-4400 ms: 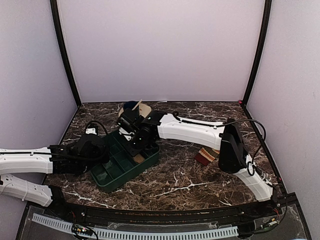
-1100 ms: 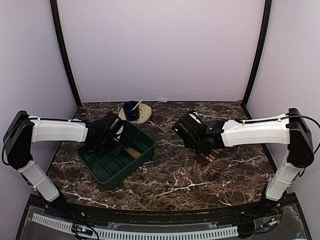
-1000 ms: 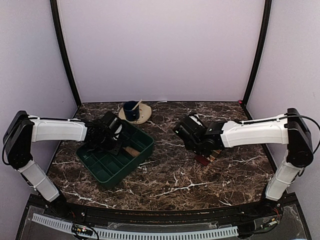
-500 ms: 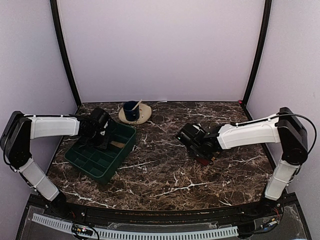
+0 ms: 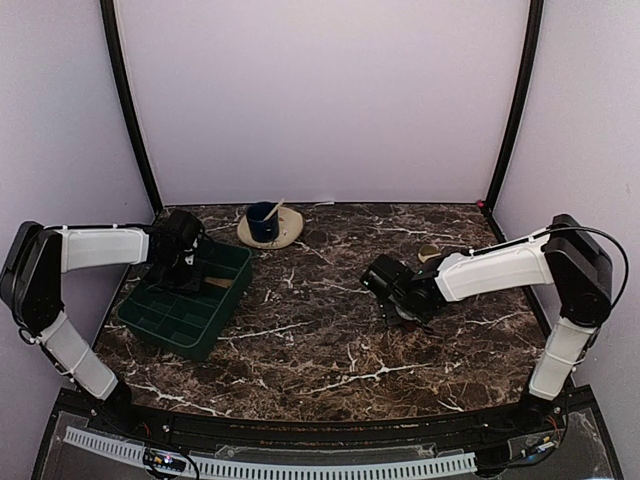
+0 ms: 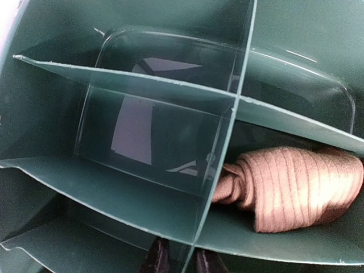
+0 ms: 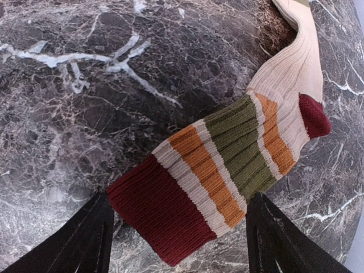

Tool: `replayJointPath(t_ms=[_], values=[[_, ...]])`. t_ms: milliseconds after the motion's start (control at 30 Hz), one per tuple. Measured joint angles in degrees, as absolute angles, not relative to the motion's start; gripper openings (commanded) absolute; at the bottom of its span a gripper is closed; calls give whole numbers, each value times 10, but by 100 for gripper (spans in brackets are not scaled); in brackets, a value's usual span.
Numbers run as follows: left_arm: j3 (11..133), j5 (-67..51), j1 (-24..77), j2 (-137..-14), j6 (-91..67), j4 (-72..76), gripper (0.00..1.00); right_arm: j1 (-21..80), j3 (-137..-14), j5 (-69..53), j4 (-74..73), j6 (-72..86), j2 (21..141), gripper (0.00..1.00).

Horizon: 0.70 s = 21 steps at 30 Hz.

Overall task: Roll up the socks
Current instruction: Move the storage box to the corner of the board.

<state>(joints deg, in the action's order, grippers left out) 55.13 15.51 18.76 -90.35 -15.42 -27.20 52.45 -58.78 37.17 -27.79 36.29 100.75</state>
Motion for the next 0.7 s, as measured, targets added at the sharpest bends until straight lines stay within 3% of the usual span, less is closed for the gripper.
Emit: replayJointPath(t_ms=[100,433,700], values=[[559,153,176,-911,-152,-274,19,516,-584,357,-278,363,1013,74],[563,140,160,-916,-153,-276,41,505,-582,328,-270,361,1030,65],[563,123,160,-859,-166,-282,44,505,-584,298,-263,362,1033,50]])
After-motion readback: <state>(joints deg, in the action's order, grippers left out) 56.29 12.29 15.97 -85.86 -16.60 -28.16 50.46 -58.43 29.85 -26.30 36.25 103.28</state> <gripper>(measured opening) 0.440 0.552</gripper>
